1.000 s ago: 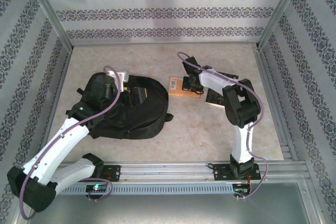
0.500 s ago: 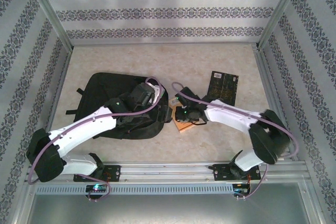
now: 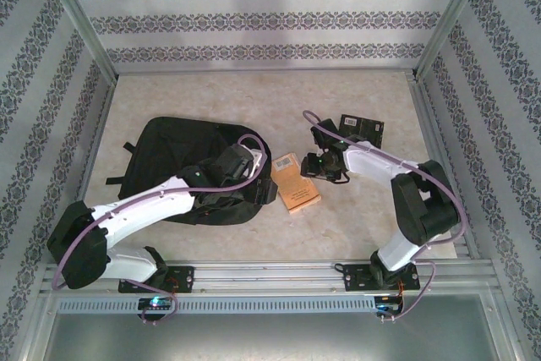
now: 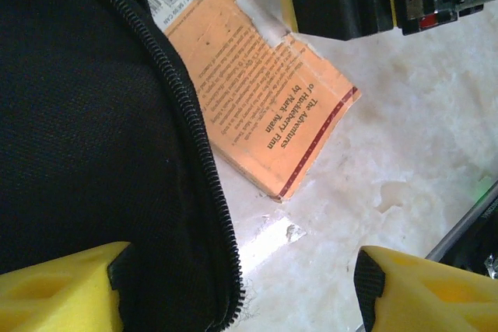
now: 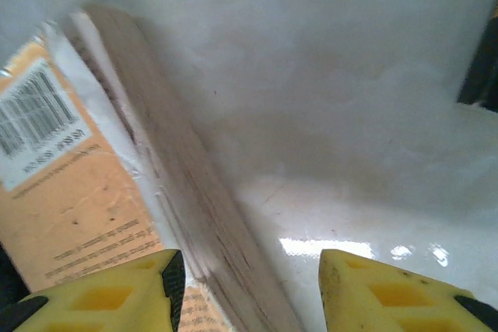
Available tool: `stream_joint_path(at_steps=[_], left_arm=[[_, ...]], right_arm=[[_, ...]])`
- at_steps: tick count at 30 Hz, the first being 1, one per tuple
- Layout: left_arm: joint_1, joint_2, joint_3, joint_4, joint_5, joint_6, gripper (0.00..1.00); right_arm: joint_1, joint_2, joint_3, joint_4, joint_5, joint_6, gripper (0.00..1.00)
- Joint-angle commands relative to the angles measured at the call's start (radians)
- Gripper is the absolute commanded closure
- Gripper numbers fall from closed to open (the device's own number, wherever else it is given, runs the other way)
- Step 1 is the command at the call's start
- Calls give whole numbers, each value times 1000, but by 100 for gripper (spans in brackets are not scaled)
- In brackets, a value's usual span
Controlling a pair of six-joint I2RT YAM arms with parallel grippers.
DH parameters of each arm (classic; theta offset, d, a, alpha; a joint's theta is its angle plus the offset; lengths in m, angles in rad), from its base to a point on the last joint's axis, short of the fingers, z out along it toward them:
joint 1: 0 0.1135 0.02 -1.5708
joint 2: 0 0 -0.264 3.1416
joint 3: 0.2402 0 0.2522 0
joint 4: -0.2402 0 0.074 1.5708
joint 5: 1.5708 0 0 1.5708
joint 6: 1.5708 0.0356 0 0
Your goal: Pack the student bag
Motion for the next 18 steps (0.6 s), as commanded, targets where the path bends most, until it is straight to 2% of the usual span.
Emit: stream_joint_path(at_steps=[1,7,13,18], left_arm=[[-16,-4,-17,8,-10,-7,26],[-15,9,-8,-1,-31,14,26],[-14,28,-22,25,-22,7,26],[-14,34,-38,47,-17,-1,27]], right_arm=[[6,33,30,-3,-107,-49,51],[73,34,28,-12,-159,-51,54],[76,-55,9,-15,-185,-24,58],[52,-101,-14,39,-314,33,60]])
